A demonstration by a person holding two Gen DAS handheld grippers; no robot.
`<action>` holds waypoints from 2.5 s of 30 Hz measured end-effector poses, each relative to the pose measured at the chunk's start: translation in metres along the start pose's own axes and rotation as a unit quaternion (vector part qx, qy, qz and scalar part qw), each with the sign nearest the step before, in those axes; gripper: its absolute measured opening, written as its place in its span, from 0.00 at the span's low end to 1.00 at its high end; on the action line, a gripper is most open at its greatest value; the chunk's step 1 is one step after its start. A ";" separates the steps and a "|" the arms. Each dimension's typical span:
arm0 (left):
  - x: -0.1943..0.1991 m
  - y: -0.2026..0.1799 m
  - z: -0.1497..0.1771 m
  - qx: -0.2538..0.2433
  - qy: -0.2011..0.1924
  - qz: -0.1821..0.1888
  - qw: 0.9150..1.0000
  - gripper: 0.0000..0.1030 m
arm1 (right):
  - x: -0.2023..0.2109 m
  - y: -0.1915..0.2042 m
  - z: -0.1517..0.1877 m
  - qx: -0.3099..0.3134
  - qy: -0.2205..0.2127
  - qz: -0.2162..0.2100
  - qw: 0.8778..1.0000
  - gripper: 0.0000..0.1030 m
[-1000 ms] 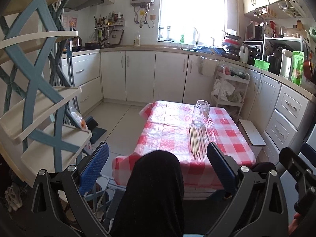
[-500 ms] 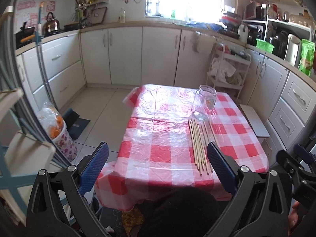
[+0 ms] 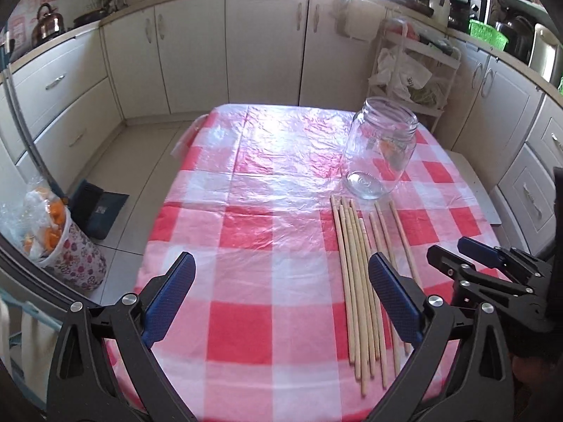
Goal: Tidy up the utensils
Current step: 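Close the right tool on one wooden stick while the left tool grasps another stick, then lower the left tool's stick into the glass jar and open it while the right tool holds its stick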
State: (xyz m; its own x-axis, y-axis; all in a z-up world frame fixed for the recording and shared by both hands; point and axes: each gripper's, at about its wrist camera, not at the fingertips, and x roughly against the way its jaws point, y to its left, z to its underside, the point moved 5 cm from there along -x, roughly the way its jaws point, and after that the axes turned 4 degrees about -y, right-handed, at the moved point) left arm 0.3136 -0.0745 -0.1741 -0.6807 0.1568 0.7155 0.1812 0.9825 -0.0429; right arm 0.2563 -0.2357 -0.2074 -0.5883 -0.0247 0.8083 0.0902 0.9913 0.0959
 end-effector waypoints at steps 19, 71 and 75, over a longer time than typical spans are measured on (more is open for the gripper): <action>-0.112 -0.033 -0.011 -0.036 0.068 -0.023 0.997 0.76 | -0.062 -0.013 -0.015 0.035 0.037 -0.017 0.999 0.22; 0.001 -0.063 -0.180 0.107 -0.314 0.199 0.922 0.05 | -0.013 -0.061 -0.045 -0.117 -0.087 -0.106 0.984 0.05; 0.002 -0.058 -0.176 0.107 -0.317 0.201 0.921 0.05 | -0.011 -0.059 -0.047 -0.117 -0.091 -0.111 0.983 0.05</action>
State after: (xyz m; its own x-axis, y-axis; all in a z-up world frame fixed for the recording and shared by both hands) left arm 0.4264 -0.1485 -0.0478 -0.8791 0.4723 0.0640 0.4109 0.8191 -0.4002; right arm 0.2954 -0.3000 -0.1951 -0.7470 -0.1919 0.6366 0.1133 0.9067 0.4063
